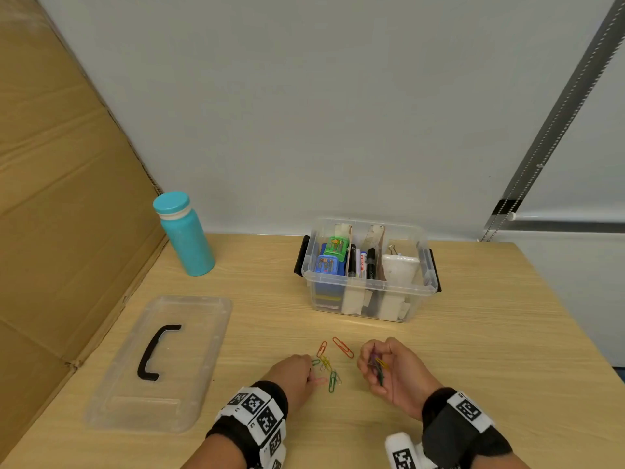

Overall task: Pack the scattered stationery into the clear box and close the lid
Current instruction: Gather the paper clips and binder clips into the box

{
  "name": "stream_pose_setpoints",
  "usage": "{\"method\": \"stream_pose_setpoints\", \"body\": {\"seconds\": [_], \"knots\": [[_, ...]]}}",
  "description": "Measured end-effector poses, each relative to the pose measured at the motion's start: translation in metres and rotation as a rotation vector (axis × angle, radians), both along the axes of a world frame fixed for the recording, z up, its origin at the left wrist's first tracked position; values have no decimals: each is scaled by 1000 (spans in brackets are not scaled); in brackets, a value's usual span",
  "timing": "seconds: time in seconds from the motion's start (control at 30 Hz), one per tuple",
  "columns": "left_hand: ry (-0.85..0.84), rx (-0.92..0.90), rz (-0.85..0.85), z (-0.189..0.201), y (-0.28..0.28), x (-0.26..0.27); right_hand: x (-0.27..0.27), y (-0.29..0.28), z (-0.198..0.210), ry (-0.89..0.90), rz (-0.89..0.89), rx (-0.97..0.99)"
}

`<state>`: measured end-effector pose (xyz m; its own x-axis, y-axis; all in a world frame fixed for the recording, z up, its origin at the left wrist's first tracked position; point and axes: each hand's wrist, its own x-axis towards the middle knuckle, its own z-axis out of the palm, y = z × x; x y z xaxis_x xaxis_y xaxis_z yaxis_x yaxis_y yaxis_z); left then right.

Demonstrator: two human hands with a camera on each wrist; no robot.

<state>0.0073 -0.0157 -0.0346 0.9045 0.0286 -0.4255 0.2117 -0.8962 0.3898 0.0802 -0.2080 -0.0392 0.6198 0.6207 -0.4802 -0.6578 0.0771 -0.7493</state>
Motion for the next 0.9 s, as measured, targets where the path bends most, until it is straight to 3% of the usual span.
{"method": "stream_pose_setpoints", "body": {"seconds": [0.07, 0.17, 0.33, 0.47, 0.6, 0.67, 0.73, 0.8, 0.87, 0.9], "knots": [[-11, -11, -10, -5, 1, -2, 4, 6, -1, -44, -42, -98], [-49, -112, 30, -10, 10, -7, 13, 18, 1, -283, -3, -409], [-93, -763, 407, 2, 27, -7, 20, 43, 0, -840, 321, -954], [-116, -1260, 655, 10, 32, -7, 20, 61, -6, -970, 475, -1189], [-147, -1462, 791, 9, 33, -2, 17, 66, -7, -992, 562, -1287], [-130, -1517, 851, 5, 33, 1, 17, 61, -4, -949, 606, -1237], [-89, -1497, 894, 0, 33, 4, 18, 51, -2, -852, 551, -1025], [-79, -1290, 854, -8, 33, 7, 19, 38, -2, -561, 335, -616], [-107, -935, 667, -14, 32, 10, 15, 23, -1, -228, 99, -184], [-127, -750, 544, -16, 31, 11, 13, 17, -2, -139, 29, -61]]}}
